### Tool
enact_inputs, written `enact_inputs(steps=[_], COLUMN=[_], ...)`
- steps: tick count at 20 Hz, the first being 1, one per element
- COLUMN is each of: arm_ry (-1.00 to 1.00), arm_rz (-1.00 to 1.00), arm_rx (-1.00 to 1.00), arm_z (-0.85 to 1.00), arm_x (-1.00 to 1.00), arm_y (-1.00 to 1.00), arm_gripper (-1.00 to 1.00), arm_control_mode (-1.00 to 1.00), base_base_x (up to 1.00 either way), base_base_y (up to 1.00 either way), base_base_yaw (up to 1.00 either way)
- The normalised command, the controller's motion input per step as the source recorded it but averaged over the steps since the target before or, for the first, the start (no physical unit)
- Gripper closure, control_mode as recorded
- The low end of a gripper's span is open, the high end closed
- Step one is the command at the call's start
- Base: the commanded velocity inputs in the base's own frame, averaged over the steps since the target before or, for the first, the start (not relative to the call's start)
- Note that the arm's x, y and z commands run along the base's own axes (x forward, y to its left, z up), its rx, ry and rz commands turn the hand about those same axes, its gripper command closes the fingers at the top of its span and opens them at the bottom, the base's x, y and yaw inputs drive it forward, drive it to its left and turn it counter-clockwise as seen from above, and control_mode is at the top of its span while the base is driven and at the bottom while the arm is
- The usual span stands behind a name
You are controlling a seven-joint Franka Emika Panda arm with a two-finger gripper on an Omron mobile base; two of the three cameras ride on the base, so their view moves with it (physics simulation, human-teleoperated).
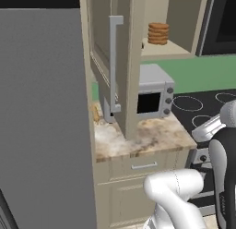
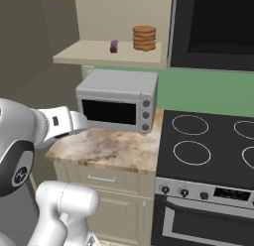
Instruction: Pick the bar and boxed food from the counter and place them in the cabinets closest to them.
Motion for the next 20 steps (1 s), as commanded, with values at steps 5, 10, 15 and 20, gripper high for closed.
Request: enact_inputs(steps=[5, 10, 15, 20], arm_ry=[0.00, 0.00, 0.00, 0.00], arm_rz=[0.00, 0.00, 0.00, 0.00], arm_rx=[0.00, 0.00, 0.00, 0.00], arm_z=[0.00, 0.00, 0.00, 0.00], arm_x=[0.00, 0.00, 0.00, 0.00], arm_y=[0.00, 0.00, 0.00, 0.00], arm_gripper=[-1.00, -1.00, -1.00, -1.00], arm_control_mode=[1.00, 1.00, 1.00, 1.00], base_base_x=[-0.06, -0.08, -0.08, -0.10], base_base_y=[-0.47, -0.49, -0.49, -0.49], base_base_yaw=[0.00, 0.00, 0.00, 0.00])
